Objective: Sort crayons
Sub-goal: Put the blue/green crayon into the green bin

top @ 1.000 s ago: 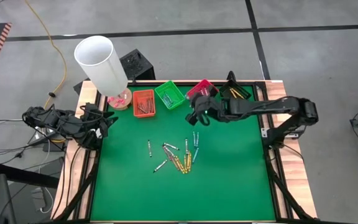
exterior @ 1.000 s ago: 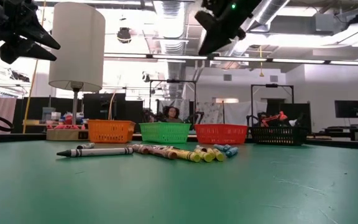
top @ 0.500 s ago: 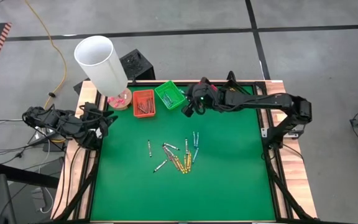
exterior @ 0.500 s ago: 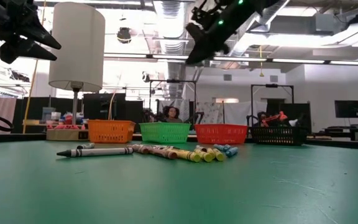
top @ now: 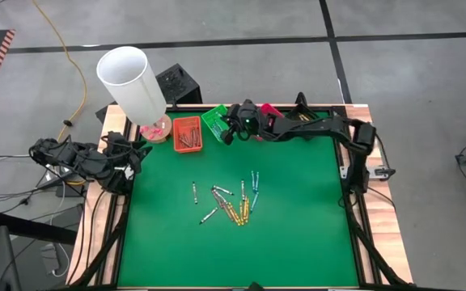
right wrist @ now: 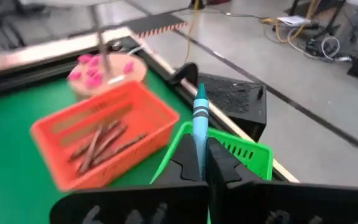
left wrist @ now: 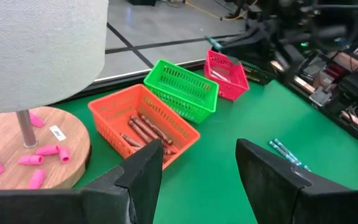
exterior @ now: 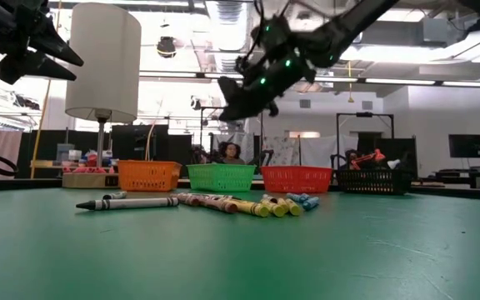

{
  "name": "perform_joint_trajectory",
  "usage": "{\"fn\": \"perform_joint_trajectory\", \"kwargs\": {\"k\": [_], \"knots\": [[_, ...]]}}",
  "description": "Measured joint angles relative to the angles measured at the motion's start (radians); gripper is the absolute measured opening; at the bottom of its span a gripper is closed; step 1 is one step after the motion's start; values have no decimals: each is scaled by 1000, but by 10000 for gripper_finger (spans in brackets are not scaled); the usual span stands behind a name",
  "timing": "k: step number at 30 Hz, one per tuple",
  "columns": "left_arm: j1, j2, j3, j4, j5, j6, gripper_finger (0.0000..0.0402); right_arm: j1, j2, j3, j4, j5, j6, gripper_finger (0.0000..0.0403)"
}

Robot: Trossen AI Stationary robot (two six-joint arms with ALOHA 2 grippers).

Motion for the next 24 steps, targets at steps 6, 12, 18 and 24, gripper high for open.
{"fn": "perform_joint_trajectory", "kwargs": {"k": [6,12,18,24], "knots": [[0,0,0,0,5,0,192,-40,89,1,72,-20,129,1],[0,0,0,0,5,0,192,-44,169,25,80,-62,194,1],[0,0,0,0,4,0,192,-35,210,55,71,-69,207,1],[0,0,0,0,4,-2,192,-45,208,62,64,-67,287,7]]}}
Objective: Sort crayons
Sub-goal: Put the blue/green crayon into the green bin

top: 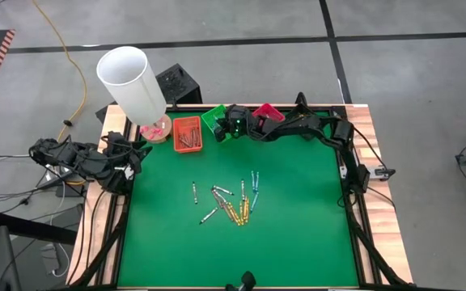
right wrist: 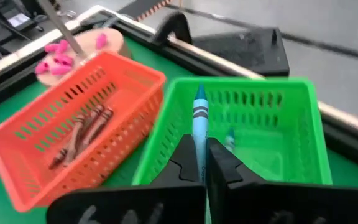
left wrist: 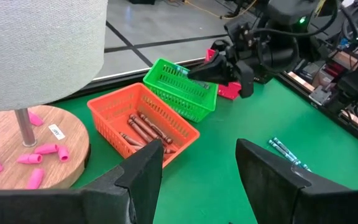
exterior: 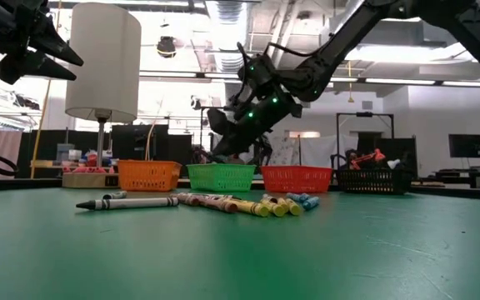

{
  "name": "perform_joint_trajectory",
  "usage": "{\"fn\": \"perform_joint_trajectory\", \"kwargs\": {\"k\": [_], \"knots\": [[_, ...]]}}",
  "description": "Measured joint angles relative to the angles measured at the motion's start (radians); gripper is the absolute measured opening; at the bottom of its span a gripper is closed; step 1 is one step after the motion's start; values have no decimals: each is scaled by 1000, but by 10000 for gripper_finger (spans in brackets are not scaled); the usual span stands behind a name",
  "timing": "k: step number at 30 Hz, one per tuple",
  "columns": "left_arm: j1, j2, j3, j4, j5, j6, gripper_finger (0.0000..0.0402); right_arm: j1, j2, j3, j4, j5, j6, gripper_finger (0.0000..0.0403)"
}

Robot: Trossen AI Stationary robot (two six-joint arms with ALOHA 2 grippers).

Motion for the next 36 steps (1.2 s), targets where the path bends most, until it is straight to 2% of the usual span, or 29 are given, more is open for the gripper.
{"fn": "perform_joint_trajectory", "kwargs": {"k": [10,19,28,33,36], "knots": [[0,0,0,0,-1,-17,192,-3,0,0,-6,1,60,13],[0,0,0,0,0,-17,192,-3,0,7,-12,3,69,58],[0,0,0,0,5,-17,192,-3,-11,15,-22,1,68,62],[0,0,0,0,6,-26,192,7,-62,15,-27,-55,34,62],[0,0,0,0,6,-26,192,26,-97,15,-104,-72,31,62]]}}
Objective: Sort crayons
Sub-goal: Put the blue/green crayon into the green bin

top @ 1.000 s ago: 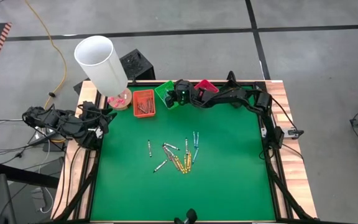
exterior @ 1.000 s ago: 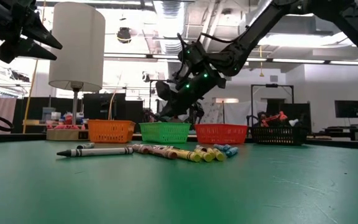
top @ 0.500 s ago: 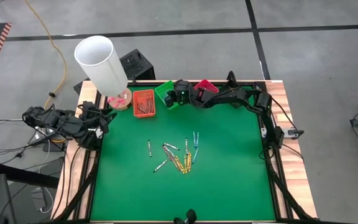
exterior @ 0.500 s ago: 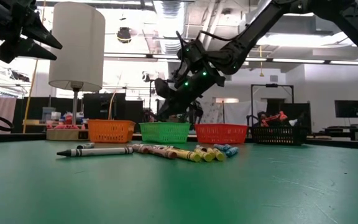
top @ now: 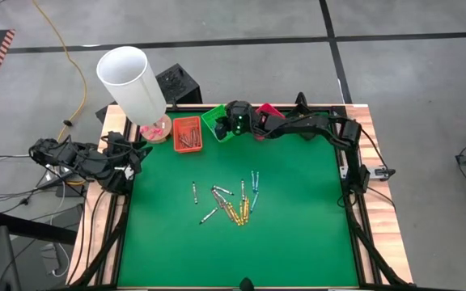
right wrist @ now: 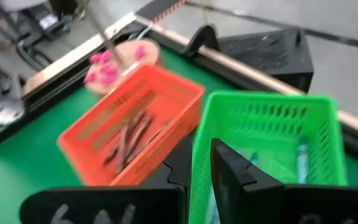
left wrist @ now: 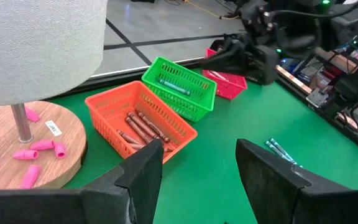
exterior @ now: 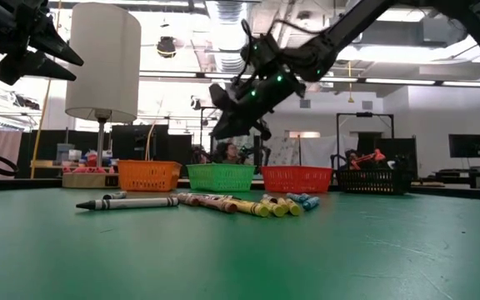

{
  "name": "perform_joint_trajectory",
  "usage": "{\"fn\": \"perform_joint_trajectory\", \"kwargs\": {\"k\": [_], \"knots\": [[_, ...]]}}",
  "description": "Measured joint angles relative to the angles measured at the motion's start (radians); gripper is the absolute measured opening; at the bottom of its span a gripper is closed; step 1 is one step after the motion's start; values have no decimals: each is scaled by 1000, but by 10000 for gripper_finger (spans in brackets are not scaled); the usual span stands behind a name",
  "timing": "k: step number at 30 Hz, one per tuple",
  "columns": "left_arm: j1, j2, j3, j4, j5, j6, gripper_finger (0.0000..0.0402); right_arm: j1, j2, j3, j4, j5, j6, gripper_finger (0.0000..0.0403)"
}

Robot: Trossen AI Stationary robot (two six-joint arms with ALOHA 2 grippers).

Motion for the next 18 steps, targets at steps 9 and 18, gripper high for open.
{"fn": "perform_joint_trajectory", "kwargs": {"k": [9,18], "knots": [[0,0,0,0,13,1,192,81,-109,0,-458,-2,71,61],[0,0,0,0,25,1,192,225,-114,0,-841,78,240,60]]}}
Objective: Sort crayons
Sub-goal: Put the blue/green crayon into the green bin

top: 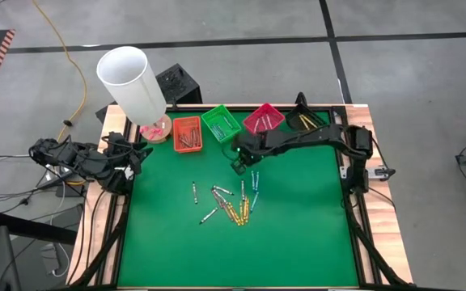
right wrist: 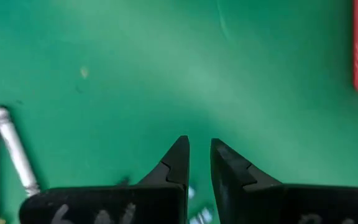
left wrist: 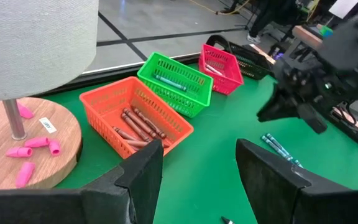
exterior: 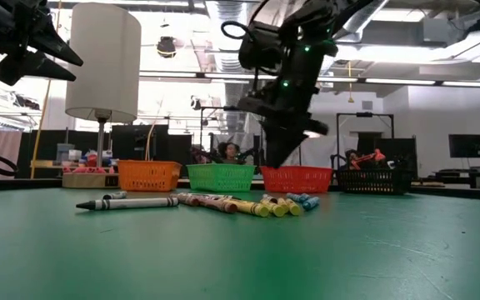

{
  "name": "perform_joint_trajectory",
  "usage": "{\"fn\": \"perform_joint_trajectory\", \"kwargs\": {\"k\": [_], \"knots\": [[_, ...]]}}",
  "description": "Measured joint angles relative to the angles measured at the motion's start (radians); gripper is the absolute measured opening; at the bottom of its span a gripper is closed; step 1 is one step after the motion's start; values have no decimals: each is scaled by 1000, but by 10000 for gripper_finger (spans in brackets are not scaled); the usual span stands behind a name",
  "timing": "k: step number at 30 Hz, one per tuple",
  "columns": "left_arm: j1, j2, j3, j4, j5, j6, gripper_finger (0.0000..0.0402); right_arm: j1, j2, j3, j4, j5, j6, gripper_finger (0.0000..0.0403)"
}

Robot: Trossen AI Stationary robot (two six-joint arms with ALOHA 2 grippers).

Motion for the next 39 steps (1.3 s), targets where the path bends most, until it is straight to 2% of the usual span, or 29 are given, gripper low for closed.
{"fn": "perform_joint_trajectory", "kwargs": {"k": [5,9,15,18,25,39], "knots": [[0,0,0,0,0,0,192,74,0,0,-47,48,105,61],[0,0,0,0,0,0,192,125,11,0,-45,63,112,67],[0,0,0,0,0,-1,192,178,12,-1,-125,148,196,90],[0,0,0,0,-1,-8,192,191,12,-1,-152,154,222,106],[0,0,0,0,-1,-15,192,214,13,-34,-141,184,276,132],[0,0,0,0,-1,-15,192,216,13,-137,33,182,295,132]]}}
